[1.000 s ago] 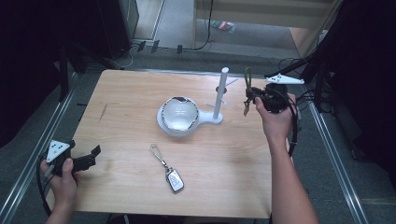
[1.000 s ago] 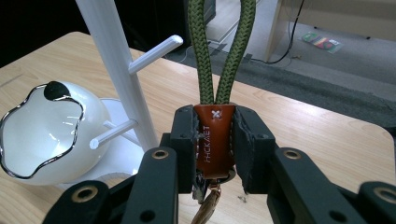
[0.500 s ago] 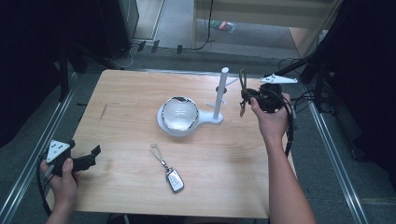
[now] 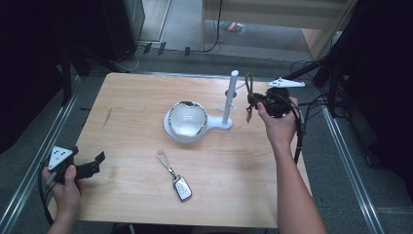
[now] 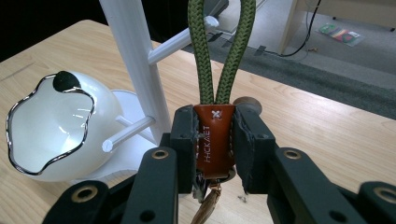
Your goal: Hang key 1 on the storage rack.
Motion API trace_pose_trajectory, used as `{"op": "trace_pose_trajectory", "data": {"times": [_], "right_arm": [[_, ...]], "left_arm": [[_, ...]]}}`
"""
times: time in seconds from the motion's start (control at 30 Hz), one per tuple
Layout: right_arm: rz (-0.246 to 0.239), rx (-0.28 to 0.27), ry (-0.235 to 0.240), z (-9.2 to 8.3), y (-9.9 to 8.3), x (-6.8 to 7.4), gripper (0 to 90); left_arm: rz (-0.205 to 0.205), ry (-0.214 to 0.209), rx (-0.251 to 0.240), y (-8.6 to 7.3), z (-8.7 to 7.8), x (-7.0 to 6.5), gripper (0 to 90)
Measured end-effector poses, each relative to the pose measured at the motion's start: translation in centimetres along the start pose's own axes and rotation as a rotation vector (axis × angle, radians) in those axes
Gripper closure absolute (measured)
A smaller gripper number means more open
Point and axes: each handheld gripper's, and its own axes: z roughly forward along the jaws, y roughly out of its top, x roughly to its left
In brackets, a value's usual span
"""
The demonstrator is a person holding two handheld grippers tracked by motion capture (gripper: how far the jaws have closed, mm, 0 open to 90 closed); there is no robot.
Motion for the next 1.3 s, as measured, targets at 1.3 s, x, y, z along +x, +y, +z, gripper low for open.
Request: {"op": "trace_pose_trajectory", "data": {"times": [1.3], "right_arm": [[-0.014, 0.033, 0.054, 1.9, -1.8, 1.1, 71.7]], "left_arm": [[-0.002, 0.000, 0.002, 0.0, 0.0, 0.0, 0.0]]}}
